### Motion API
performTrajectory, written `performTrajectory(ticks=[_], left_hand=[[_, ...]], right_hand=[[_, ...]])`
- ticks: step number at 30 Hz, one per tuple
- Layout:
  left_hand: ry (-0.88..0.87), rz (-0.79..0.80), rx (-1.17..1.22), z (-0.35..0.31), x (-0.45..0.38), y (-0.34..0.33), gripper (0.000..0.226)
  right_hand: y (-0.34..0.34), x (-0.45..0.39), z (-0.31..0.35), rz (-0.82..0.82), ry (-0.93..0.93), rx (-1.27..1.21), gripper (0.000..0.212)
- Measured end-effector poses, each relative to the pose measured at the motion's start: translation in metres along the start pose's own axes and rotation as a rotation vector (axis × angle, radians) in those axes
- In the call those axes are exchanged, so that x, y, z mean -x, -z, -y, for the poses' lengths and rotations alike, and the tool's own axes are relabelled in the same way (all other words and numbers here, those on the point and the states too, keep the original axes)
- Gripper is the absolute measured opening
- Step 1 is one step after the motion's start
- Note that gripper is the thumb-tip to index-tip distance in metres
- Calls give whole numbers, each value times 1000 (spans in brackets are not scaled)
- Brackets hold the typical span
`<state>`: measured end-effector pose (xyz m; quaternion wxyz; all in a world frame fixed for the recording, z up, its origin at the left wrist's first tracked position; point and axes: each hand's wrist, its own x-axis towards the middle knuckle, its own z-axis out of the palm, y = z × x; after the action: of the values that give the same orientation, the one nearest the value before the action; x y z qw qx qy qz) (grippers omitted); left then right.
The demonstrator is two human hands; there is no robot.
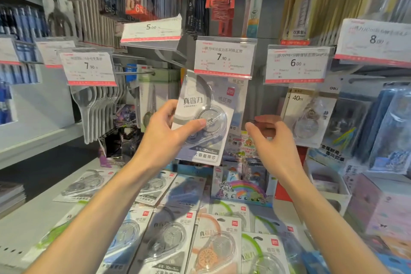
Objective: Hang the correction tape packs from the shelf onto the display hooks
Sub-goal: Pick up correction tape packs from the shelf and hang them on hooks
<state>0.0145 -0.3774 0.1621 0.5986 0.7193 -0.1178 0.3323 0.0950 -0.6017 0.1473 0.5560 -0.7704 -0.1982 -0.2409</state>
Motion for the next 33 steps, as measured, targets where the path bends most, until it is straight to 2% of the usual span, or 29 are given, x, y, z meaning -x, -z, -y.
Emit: performTrajectory(ticks=[6, 11, 14, 20, 25, 28, 33], left_hand=[[70, 6, 49, 10, -4, -34, 29], [45, 103, -17, 10, -3, -37, 29], [-3, 67, -40, 1, -11, -29, 28], [-65, 22, 110, -34, -26, -24, 24], [-141, 16, 256, -60, -22, -24, 12], [-150, 10, 286, -75, -21, -23, 3], [-121, -24, 270, -87, -22, -20, 17]], right_hand=[[-8, 16, 14, 221, -5, -143, 31], [-8, 15, 12, 134, 3, -294, 28], [2, 12, 10, 114, -7, -368, 28], [12, 9, 0, 84, 15, -347, 35], [6, 9, 7, 94, 101, -320, 27], [0, 3, 19, 98, 142, -317, 32], [-9, -12, 40, 62, 170, -296, 25]])
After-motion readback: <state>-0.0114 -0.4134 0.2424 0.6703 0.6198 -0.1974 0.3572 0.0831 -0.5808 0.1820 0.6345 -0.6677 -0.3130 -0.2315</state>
